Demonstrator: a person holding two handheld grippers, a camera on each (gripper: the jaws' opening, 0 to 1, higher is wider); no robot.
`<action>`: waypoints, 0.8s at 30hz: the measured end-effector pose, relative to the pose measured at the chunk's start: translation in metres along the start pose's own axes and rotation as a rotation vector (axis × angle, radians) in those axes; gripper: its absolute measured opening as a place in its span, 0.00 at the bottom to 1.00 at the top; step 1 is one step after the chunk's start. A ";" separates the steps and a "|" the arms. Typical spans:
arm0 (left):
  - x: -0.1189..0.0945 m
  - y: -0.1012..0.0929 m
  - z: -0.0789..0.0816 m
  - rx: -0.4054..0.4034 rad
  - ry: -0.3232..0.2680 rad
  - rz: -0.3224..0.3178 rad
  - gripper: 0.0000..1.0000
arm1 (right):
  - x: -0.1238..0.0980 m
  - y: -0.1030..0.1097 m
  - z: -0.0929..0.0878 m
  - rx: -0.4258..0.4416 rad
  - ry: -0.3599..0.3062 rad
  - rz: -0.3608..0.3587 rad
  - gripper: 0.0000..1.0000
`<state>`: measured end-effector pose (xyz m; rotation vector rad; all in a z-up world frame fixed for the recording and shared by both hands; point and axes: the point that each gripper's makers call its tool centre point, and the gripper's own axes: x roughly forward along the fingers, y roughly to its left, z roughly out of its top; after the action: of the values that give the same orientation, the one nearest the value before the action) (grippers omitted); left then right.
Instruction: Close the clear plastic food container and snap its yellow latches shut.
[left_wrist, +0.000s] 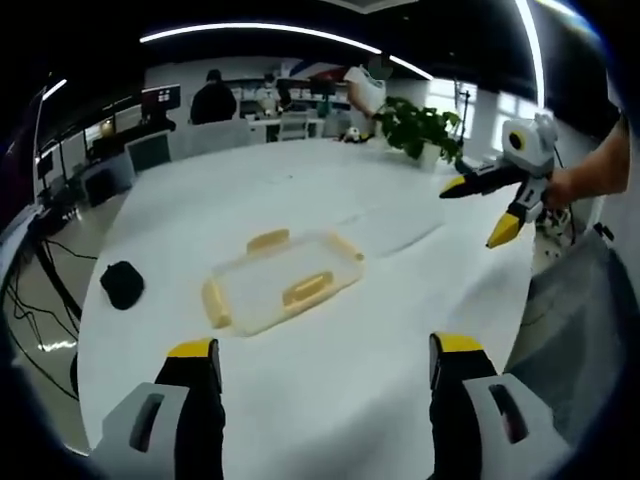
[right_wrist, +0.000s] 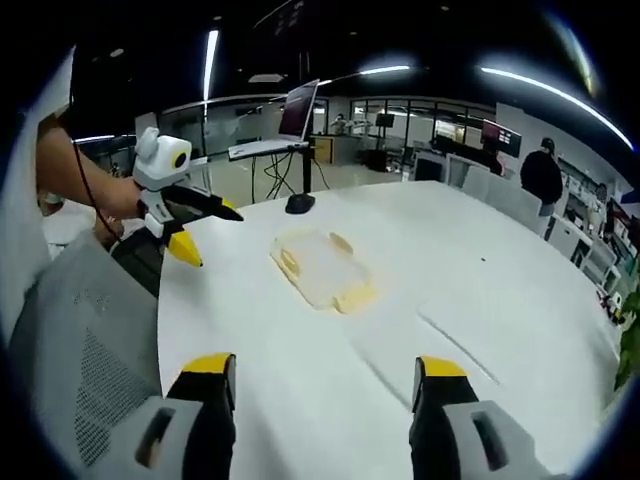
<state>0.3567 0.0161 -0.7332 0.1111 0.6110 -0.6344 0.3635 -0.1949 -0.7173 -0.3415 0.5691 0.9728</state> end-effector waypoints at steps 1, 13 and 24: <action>0.000 0.001 0.000 0.001 0.003 -0.001 0.83 | 0.001 0.000 0.001 0.001 0.000 0.003 0.70; 0.004 0.008 0.001 0.016 0.017 -0.005 0.82 | 0.015 -0.004 0.007 -0.005 -0.003 0.014 0.68; 0.007 0.022 0.003 0.023 0.028 -0.008 0.80 | 0.022 -0.004 0.008 -0.037 0.018 0.037 0.64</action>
<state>0.3751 0.0295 -0.7365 0.1395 0.6320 -0.6485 0.3794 -0.1778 -0.7240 -0.3743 0.5766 1.0178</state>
